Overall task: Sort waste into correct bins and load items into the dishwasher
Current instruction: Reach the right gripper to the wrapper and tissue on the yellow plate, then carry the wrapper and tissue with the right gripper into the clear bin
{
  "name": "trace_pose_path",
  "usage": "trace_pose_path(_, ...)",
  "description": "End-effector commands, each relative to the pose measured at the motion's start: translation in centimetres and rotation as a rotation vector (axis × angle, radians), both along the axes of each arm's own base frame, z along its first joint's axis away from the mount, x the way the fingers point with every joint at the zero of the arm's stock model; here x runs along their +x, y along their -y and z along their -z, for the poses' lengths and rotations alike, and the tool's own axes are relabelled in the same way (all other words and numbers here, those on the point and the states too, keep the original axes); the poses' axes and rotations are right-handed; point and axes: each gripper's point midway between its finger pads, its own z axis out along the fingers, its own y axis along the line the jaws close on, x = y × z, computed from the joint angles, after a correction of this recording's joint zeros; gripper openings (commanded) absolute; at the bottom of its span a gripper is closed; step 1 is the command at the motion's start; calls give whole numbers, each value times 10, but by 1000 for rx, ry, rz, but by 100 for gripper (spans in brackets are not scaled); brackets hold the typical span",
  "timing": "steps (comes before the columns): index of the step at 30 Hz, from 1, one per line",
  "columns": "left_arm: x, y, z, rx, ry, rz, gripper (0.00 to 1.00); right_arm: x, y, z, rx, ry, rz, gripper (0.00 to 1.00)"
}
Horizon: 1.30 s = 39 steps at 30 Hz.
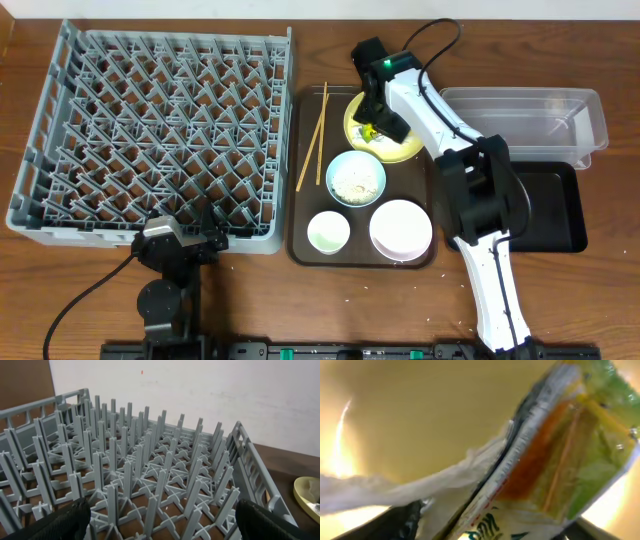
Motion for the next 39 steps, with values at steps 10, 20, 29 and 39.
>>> trace_pose_path(10,-1,-3,17,12,-52,-14,93,10,30,-76,-9,59,-104,1)
trace_pose_path(20,-1,-3,17,12,-52,-14,93,20,123,-175,11,246,119,2)
trace_pose_path(29,-1,-3,17,12,-52,-14,93,-20,202,-95,-66,77,611,6)
trace_pose_path(39,-1,-3,17,12,-52,-14,93,3,211,-135,-55,178,300,91)
